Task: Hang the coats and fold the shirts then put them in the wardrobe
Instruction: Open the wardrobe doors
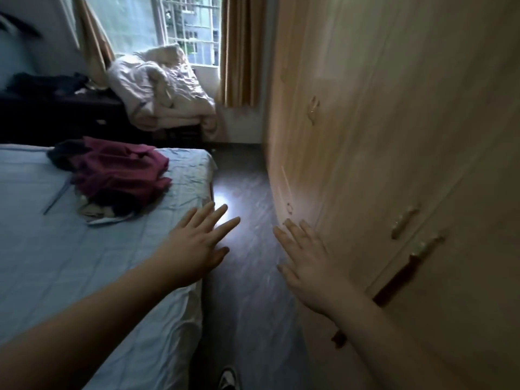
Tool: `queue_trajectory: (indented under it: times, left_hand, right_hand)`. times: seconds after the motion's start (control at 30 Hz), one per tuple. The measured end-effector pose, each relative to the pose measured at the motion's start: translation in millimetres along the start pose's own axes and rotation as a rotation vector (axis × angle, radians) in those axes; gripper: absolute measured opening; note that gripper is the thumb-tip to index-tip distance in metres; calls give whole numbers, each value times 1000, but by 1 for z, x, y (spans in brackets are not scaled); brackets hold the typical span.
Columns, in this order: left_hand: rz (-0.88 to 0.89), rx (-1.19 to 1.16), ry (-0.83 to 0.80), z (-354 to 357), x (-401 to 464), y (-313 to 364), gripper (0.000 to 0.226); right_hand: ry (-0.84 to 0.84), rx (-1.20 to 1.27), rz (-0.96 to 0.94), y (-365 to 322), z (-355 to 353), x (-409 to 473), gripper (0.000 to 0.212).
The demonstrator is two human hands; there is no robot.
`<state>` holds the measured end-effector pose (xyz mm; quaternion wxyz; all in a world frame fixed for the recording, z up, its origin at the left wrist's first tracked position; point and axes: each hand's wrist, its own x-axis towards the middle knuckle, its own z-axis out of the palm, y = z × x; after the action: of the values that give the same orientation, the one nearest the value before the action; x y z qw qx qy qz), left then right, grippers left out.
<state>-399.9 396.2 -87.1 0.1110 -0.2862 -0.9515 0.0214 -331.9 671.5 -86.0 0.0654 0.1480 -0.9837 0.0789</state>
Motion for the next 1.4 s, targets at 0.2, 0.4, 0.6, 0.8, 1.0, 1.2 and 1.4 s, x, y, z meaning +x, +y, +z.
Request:
queue_trajectory:
  times: [0.2, 0.4, 0.6, 0.8, 1.0, 1.2, 1.4]
  left_hand:
    - [-129, -15, -54, 49, 109, -104, 62]
    - [-165, -34, -93, 59, 236, -185, 63]
    - [-105, -71, -98, 94, 378, -231, 71]
    - [-122, -49, -68, 147, 550, -288, 68]
    - [-143, -15, -67, 162, 693, -362, 62]
    - [-170, -62, -46, 204, 802, -439, 64]
    - [-119, -96, -77, 268, 939, -529, 69]
  right_hand:
    - [8, 56, -20, 42, 19, 193, 68]
    - [49, 64, -14, 90, 10, 346, 68]
    - [42, 25, 24, 166, 46, 460, 64]
    - [52, 12, 35, 256, 73, 612, 65]
    - [85, 4, 28, 319, 71, 779, 64]
    - [26, -23, 15, 359, 93, 917, 63]
    - [1, -100, 117, 416, 127, 1069, 66]
